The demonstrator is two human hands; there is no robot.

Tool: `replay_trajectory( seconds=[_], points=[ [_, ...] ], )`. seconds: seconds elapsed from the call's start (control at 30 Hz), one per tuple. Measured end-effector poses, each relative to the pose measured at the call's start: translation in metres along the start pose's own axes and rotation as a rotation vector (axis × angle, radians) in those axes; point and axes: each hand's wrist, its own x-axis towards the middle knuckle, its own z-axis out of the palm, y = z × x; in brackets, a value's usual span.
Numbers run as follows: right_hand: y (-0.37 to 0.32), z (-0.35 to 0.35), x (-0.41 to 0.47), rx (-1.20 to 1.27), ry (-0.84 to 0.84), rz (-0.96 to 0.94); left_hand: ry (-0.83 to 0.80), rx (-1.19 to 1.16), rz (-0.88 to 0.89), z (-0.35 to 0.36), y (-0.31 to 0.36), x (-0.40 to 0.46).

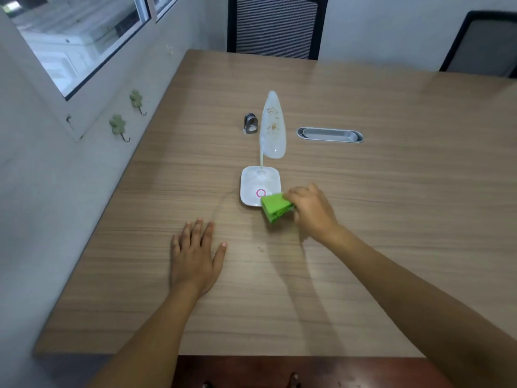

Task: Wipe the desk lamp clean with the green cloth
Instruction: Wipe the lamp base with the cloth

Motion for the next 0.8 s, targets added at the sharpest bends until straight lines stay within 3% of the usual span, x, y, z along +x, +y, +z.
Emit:
replay_trajectory(
  seconds=[0.17,0.37,0.53,0.63,0.8],
  points=[
    [-0.007,-0.001,0.037,0.006,-0.008,0.231,0.005,0.002,0.005,0.000,0.000,0.000],
    [-0.007,0.013,0.025,-0.081,-0.216,0.222,0.013,-0.011,0.011,-0.001,0.000,0.000],
    [0.004,0.002,0.009,-0.172,-0.141,0.336,0.000,-0.005,0.002,-0.002,0.001,0.001],
    [-0.028,0.002,0.018,-0.103,-0.070,0.242,-0.007,-0.006,-0.001,-0.002,0.001,0.000],
    [-0.083,0.016,0.039,-0.076,-0.230,0.248,-0.007,-0.010,0.000,-0.002,0.000,0.000]
  ],
)
